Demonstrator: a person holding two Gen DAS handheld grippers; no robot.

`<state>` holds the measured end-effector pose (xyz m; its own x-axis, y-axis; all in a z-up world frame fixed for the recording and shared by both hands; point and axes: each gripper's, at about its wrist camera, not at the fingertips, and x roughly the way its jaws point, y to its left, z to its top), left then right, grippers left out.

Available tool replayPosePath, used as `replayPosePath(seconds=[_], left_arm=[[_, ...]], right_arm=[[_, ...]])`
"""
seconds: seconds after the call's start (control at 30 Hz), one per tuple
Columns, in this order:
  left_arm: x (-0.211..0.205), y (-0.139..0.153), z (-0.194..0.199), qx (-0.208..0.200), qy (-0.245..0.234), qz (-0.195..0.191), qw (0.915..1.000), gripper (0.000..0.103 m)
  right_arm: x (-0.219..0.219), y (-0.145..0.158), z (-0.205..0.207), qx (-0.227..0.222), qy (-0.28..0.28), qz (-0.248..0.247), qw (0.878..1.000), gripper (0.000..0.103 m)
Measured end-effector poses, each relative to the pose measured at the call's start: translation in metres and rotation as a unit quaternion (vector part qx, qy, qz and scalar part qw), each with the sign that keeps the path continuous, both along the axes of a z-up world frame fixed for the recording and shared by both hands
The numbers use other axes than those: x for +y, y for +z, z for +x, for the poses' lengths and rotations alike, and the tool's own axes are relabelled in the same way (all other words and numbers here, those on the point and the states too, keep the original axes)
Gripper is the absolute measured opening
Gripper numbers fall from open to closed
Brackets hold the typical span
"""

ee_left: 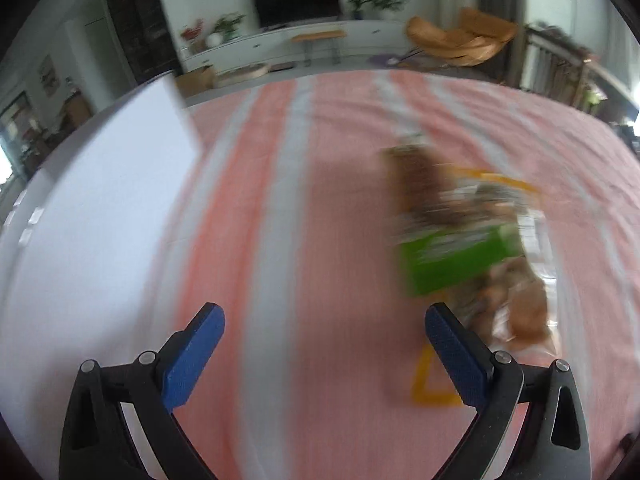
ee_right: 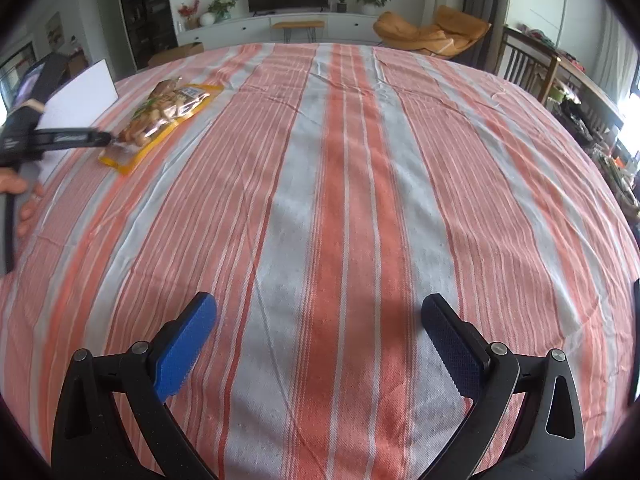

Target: Organize snacks

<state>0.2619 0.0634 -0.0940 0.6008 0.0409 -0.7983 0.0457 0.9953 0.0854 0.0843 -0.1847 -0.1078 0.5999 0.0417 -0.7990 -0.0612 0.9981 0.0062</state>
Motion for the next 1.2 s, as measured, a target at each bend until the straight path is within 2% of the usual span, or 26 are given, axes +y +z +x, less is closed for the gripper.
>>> replayPosePath(seconds=[0.13,0.2,0.3,0.33,0.43,0.53,0.6,0.7,0.73,0.77,0.8,0.87,0.97,1.07,1.13,1.2], left_arm=[[-0.049,0.003,-0.01,0.027,-0.102,-0.026,0.9941,0.1],[-0.046,0.009,-0.017,0.031,-0.097,-0.046,0.9937,0.1],[-0.009,0.031,-0.015,0.018,-0.052,-0.112,0.9922,0.1],[0.004,0.038,-0.009,0.012,-0.036,-0.123,0.9917,0.1],[0.021,0.051,0.018,0.011,-0.023,-0.12,0.9925,0.1],[0.014,0.045,0.06,0.06,-0.071,-0.078,0.9927,0.099],[0.012,0.04,0.074,0.073,-0.071,-0.065,0.9927,0.098],[0.01,0.028,0.095,0.095,-0.059,-0.099,0.9887,0.081],[0.012,0.022,0.099,0.101,-0.05,-0.112,0.9874,0.07],[0.012,0.016,0.096,0.102,-0.04,-0.121,0.9866,0.062],[0.014,0.018,0.092,0.077,-0.032,-0.121,0.9891,0.058],[0.017,0.018,0.085,0.066,-0.025,-0.126,0.9895,0.057],[0.024,0.018,0.057,0.058,-0.011,-0.108,0.9923,0.054],[0.041,0.015,0.0,0.058,0.012,-0.105,0.9926,0.054],[0.047,0.015,-0.047,0.06,0.006,-0.095,0.9937,0.054],[0.048,0.01,-0.077,0.061,-0.001,-0.09,0.9941,0.054]], right_arm=[[0.002,0.0,0.001,0.0,0.004,0.0,1.0,0.103],[0.003,0.0,0.001,0.001,0.005,0.0,1.0,0.103],[0.004,0.0,0.001,0.001,0.006,0.0,1.0,0.103],[0.004,0.0,0.001,0.001,0.006,0.0,1.0,0.103],[0.005,0.0,0.002,0.001,0.007,-0.001,1.0,0.103],[0.006,0.0,0.002,0.001,0.008,0.0,1.0,0.103],[0.006,-0.001,0.002,0.001,0.008,0.0,1.0,0.103],[0.006,0.0,0.002,0.001,0.008,-0.001,1.0,0.103],[0.006,0.0,0.002,0.001,0.008,-0.001,1.0,0.103],[0.006,-0.001,0.002,0.001,0.008,-0.001,1.0,0.103],[0.006,-0.001,0.002,0.001,0.008,-0.001,1.0,0.103],[0.006,0.0,0.002,0.001,0.008,0.0,1.0,0.103],[0.006,0.0,0.001,0.001,0.008,0.0,1.0,0.103],[0.006,0.0,0.001,0.001,0.008,0.0,1.0,0.103],[0.006,0.0,0.001,0.001,0.008,0.0,1.0,0.103],[0.006,0.0,0.001,0.001,0.008,0.0,1.0,0.103]])
